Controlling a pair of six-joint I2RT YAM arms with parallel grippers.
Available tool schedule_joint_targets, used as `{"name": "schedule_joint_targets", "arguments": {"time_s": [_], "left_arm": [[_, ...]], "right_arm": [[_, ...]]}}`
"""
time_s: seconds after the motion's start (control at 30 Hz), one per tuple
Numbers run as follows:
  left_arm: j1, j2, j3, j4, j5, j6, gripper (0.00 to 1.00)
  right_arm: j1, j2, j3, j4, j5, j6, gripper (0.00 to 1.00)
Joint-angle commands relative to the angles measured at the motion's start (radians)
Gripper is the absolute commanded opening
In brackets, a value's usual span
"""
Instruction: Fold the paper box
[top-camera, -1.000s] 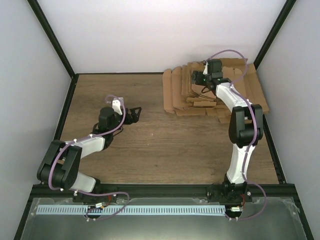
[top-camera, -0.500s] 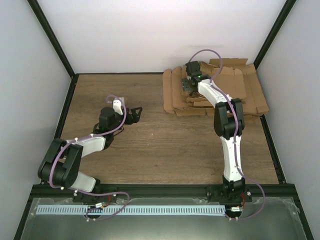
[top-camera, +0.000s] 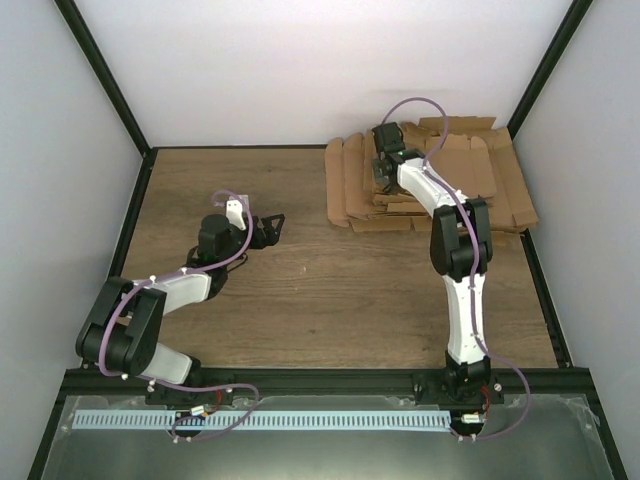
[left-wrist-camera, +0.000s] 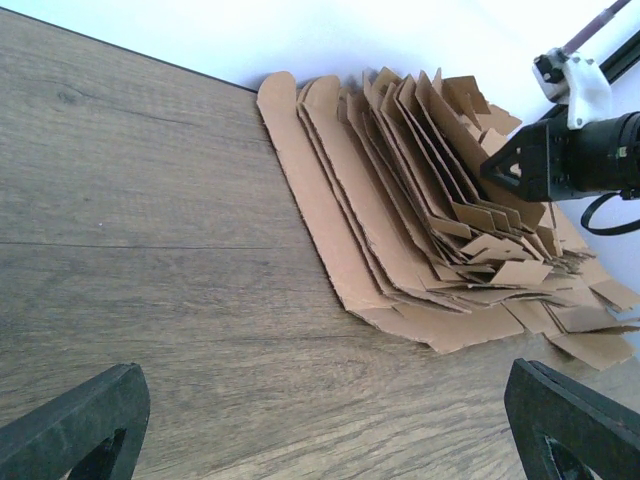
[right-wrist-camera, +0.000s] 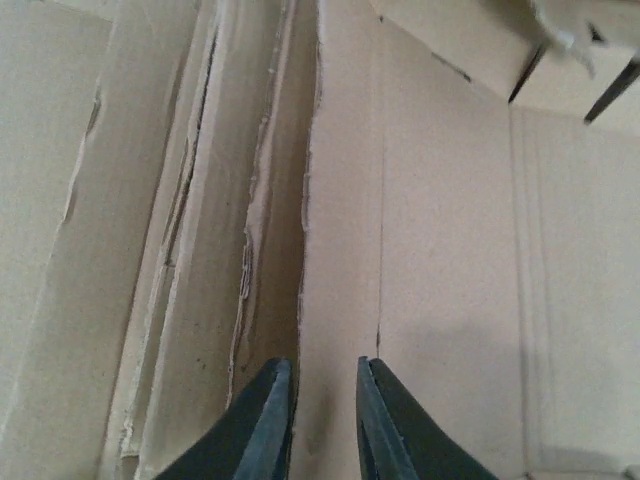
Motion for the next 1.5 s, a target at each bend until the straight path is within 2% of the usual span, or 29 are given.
{"name": "schedule_joint_targets", "arguments": {"time_s": [0.0,0.13,0.47,0.73,1.07,1.27,1.37,1.47], "left_arm": [[-0.004,-0.002,0.012,0.012,0.007,0.001,1.0],[-0.006,-0.004,0.013,0.008,0.008,0.0,1.0],[-0.006,-0.012,0.015,0.004,0.013,-0.007,1.0],[-0.007,-0.007,0.015,0.011,0.023,-0.016,1.0],[-0.009,-0.03,0.012,-0.002,0.022,-0.013,1.0],[-0.01,-0.057,0.004,-0.009,0.006,-0.016,1.0],[-0.01,-0.086,-0.004,-0.027,-0.03,-0.013,1.0],[-0.01,-0.12,-0.021,-0.035,-0.067,-0.009,1.0]], "right_arm": [[0.003,-0.07,-0.001,-0.002,0.054,0.001,0.14],[0.006,-0.102,-0.012,0.003,0.073,0.005,0.01],[0.015,-0.225,-0.06,0.033,0.234,0.044,0.01],[0.015,-0.311,-0.062,0.036,0.279,0.044,0.01],[0.011,-0.429,-0.081,0.074,0.117,0.063,0.01],[0.138,-0.508,-0.126,0.056,0.051,-0.003,0.01],[0.276,-0.535,-0.215,0.029,0.123,0.044,0.01],[0.479,-0.572,-0.4,0.081,0.227,0.103,0.01]]}}
